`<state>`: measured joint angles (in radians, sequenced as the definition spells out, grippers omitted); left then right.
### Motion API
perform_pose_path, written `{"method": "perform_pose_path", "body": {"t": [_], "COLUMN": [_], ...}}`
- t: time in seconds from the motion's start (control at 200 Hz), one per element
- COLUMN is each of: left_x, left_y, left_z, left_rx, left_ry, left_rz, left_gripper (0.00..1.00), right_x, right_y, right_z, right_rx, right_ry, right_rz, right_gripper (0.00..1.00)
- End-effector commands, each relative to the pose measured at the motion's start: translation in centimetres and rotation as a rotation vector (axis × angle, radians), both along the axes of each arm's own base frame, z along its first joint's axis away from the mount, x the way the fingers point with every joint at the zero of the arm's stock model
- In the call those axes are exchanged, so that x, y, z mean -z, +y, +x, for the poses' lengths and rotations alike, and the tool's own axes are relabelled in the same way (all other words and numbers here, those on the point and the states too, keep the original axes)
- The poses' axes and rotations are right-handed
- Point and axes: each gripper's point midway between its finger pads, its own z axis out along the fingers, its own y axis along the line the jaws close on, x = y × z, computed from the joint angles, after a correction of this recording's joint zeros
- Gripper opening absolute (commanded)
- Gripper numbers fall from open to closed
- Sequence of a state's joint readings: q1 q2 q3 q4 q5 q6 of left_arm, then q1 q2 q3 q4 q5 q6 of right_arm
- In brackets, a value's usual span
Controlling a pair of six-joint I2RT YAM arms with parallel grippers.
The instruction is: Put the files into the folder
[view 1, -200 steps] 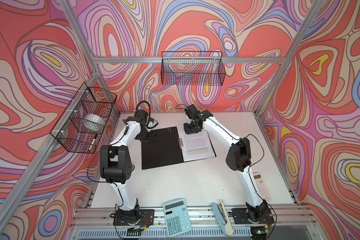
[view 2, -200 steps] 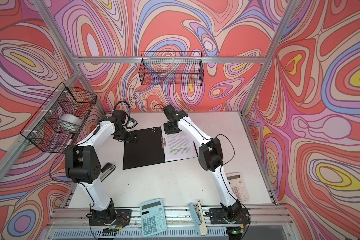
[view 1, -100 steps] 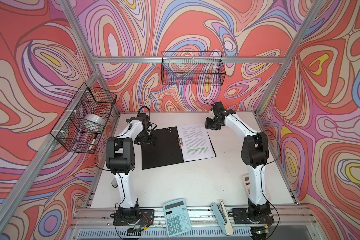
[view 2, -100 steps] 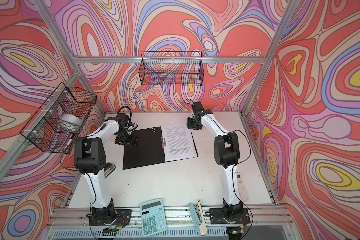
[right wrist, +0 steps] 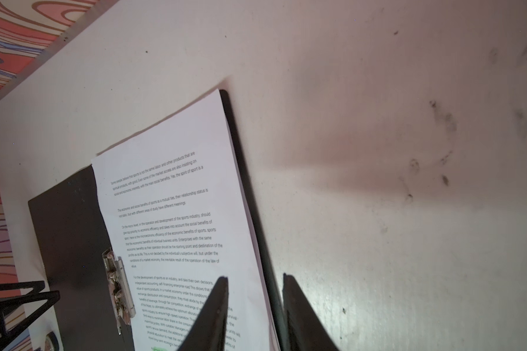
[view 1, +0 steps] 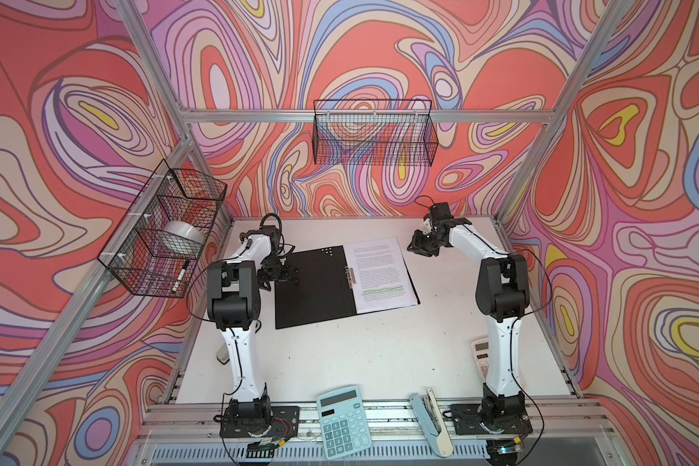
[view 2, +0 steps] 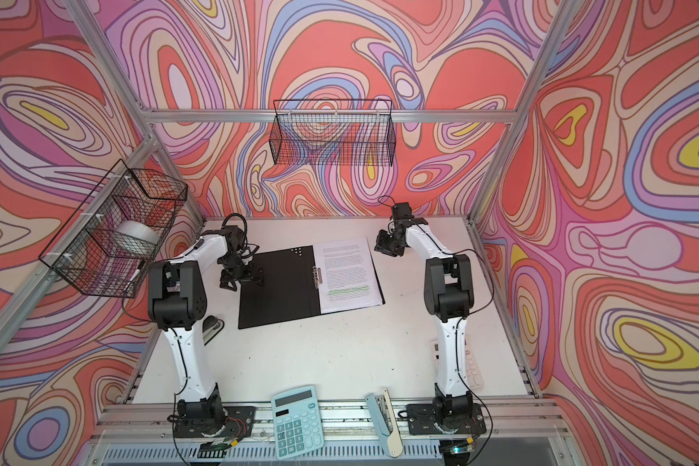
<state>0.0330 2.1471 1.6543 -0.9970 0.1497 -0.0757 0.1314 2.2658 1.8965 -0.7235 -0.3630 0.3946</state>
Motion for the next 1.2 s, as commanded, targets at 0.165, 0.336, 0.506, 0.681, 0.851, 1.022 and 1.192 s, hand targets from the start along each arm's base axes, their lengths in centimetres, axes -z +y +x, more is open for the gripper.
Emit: {"method": "perform_pose_path", "body": {"t": [0.165,0.336,0.506,0.681,0.851,1.022,1.192], "left_x": [0.7,1.0,1.1,1.3,0.8,0.3,-0.7], "left_y": [-1.2,-1.7,-1.9,-2.4,-3.4,-4.2,-5.0], "left_z": [-0.9,-1.0,-0.8,-0.8,-0.4,0.1,0.1], "left_rx": [-0.024,-0.013,-0.001,0.009,0.018,0.023,0.017], "left_ry": [0.081,0.099,0.100,0.109,0.093,0.066,0.038], "left_rz": [-0.082,-0.114,-0.124,-0.158,-0.219,-0.266,-0.316], "left_gripper": [1.00,1.00,1.00,1.00,1.00,1.00,1.00], "right_x": [2.6,3.4,4.3,4.9,5.4,6.0,6.3], "right_y": [0.6,1.0,0.7,0.3,0.1,0.0,-0.3], "right_z": [-1.3,-2.3,-3.3,-4.1,-4.8,-5.5,-5.9], "right_rx": [-0.024,-0.030,-0.029,-0.030,-0.037,-0.044,-0.047], "right_ry": [0.074,0.118,0.154,0.177,0.208,0.238,0.251], "right_rz": [0.066,0.093,0.077,0.055,0.041,0.031,0.012], "right_gripper": [0.33,0.33,0.33,0.33,0.34,0.34,0.34]}}
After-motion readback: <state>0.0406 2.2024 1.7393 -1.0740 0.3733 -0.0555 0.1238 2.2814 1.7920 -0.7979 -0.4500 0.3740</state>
